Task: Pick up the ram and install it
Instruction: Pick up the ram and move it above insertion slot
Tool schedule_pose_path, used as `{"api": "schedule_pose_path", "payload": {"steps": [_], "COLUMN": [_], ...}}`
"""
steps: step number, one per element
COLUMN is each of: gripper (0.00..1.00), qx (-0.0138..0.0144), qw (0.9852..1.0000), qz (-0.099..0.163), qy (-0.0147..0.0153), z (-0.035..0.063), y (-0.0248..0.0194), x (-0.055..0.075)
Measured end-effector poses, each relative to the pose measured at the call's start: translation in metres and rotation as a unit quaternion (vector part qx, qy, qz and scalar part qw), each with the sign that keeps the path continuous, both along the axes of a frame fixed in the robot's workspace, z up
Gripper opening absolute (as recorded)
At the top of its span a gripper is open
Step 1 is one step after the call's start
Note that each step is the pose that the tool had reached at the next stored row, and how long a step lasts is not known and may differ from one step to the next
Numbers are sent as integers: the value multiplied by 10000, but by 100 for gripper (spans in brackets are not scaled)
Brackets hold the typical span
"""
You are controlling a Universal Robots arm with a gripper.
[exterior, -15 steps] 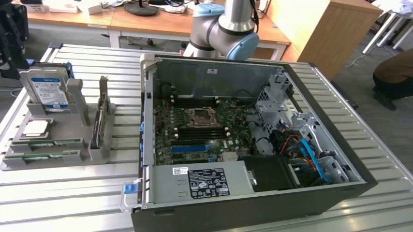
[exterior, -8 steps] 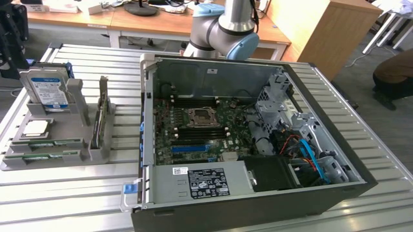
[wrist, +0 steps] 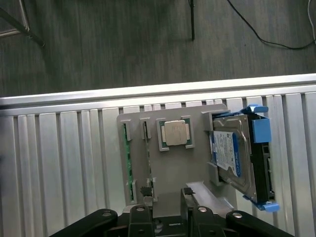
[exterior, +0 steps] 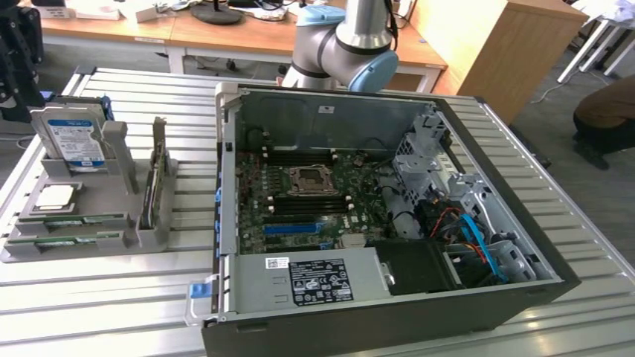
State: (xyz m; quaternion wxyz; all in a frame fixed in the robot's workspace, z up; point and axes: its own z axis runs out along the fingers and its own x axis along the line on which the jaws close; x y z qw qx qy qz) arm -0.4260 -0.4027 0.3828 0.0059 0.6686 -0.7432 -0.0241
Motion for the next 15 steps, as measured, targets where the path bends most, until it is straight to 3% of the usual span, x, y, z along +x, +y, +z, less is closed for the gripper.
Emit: {"api": "schedule_pose_path", "payload": {"steps": [5, 15], "gripper": [36, 36], "qx": [1, 1], "qw": [10000, 10000], "qz": [1, 2], "qy": [-8, -16], "z": [-36, -211], "y": [0, 0], "x": [0, 0]}}
